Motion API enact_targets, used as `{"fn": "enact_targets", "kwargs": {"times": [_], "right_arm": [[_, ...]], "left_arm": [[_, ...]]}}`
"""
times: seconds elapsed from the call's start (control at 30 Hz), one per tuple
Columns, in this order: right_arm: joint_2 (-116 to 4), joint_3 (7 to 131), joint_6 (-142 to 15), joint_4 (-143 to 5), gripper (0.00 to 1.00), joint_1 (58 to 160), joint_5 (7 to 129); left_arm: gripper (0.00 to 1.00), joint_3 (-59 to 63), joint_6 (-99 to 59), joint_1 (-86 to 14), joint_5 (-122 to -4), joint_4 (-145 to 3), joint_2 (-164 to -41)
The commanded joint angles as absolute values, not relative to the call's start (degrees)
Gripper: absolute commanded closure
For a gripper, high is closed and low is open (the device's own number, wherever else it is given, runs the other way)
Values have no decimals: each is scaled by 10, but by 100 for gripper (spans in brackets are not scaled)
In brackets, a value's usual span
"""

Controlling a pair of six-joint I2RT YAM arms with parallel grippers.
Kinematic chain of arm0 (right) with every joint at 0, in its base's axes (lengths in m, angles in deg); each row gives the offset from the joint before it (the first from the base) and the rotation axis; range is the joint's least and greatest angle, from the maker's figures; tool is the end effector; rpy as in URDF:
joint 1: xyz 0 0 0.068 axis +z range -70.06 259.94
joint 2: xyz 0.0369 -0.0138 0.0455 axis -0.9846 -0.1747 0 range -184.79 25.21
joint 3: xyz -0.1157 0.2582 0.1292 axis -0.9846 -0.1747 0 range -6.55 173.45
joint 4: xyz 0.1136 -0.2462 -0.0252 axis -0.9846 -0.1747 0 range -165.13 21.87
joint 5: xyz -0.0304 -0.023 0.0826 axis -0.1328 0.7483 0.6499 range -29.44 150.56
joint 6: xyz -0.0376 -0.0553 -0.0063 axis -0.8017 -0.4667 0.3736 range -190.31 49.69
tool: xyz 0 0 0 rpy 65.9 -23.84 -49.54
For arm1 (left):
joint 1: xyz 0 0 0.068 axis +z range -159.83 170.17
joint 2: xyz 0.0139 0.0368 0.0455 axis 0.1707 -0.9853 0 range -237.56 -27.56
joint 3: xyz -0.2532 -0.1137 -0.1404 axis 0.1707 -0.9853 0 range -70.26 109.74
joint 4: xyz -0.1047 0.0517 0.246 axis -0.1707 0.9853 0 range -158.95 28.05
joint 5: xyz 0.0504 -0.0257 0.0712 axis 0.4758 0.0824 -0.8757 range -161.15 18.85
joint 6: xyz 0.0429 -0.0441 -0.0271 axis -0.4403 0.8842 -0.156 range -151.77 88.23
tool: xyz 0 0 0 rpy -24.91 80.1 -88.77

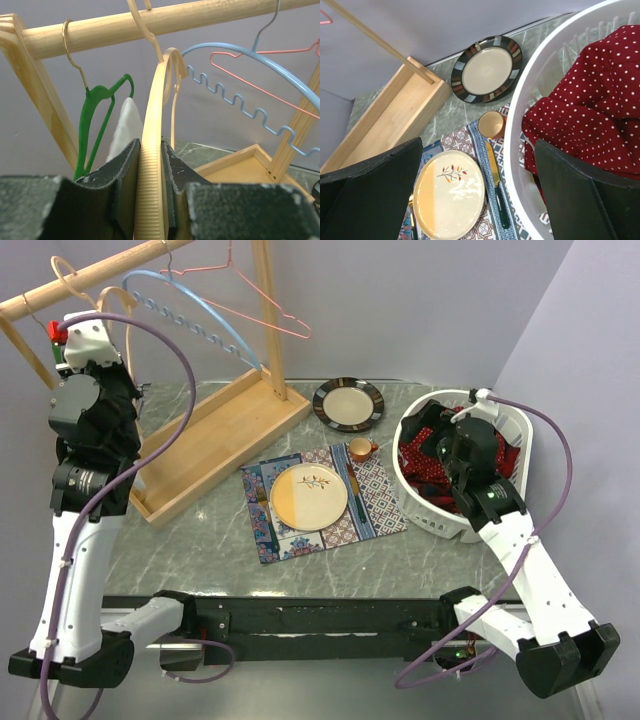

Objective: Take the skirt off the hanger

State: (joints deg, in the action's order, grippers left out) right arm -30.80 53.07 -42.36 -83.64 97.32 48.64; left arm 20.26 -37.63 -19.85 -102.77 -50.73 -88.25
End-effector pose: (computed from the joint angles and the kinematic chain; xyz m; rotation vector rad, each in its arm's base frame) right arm 0.2194 0.0571 0.4150 0.3148 1.7625 0.3857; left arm 0.1835 -0.0039 0.5817 -0.2732 1.3791 0.3167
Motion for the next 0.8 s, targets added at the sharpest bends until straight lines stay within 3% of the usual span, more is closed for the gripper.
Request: {"fn": "enact_targets", "kwargs": {"times": [0.0,0.5,0.77], "right_arm": [[-288,526,-429,-799,0,976,497],[-285,516,-425,-787,0,977,523],[-285,518,-424,-802,0,977,529]], "left_arm": [[99,213,-399,-200,-1064,-530,-891],[99,214,-426,-242,-1156,-560,-981],[94,222,-394,-271,-1131,-554,-1011]]}}
